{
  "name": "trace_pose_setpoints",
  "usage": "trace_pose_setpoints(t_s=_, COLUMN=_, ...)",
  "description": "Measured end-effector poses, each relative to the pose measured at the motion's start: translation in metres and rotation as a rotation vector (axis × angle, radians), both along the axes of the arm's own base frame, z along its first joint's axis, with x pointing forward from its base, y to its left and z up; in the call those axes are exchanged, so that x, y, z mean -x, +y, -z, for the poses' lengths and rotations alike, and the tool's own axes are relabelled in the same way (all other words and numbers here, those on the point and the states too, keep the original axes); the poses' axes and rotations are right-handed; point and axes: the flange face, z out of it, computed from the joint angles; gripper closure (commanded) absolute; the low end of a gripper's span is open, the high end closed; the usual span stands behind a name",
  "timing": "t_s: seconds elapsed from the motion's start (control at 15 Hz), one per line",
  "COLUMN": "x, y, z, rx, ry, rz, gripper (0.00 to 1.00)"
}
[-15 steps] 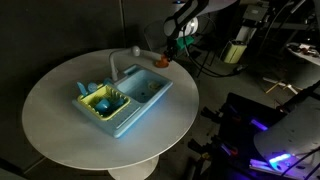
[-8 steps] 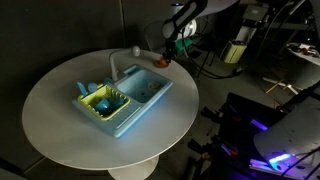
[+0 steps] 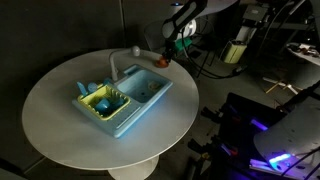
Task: Pick up the orange mug from the table and place it on the orange saucer
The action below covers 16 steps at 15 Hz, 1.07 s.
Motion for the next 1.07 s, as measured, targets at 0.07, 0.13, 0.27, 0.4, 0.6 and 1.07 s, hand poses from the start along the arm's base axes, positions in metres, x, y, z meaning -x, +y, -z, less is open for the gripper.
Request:
trace_pose_setpoints(t_s=0.07, x=-0.0005, y=0.0000, z=-0.0005, rx=0.000, ry=-0.001, rz=0.000, gripper=0.96)
trace_pose_setpoints(t_s=0.13, x=-0.0009, y=0.0000, z=-0.0010, rx=0.001, ry=-0.002, rz=-0.001, gripper=0.96)
trace_pose_setpoints(t_s=0.27, x=-0.0016, y=0.0003, z=-0.0016, rx=0.001, ry=-0.004, rz=-0.001, gripper=0.96)
trace_pose_setpoints(t_s=0.4, x=-0.0021, y=0.0006, z=-0.0019, rx=0.001, ry=-0.005, rz=-0.002, gripper=0.60)
trace_pose_setpoints(t_s=0.6, x=-0.0030, y=0.0008, z=-0.0024, rx=0.002, ry=-0.007, rz=-0.003, gripper=0.44)
trace_pose_setpoints(t_s=1.07, x=-0.0037, y=0.0008, z=-0.0026, rx=0.003, ry=-0.007, rz=-0.005, gripper=0.00)
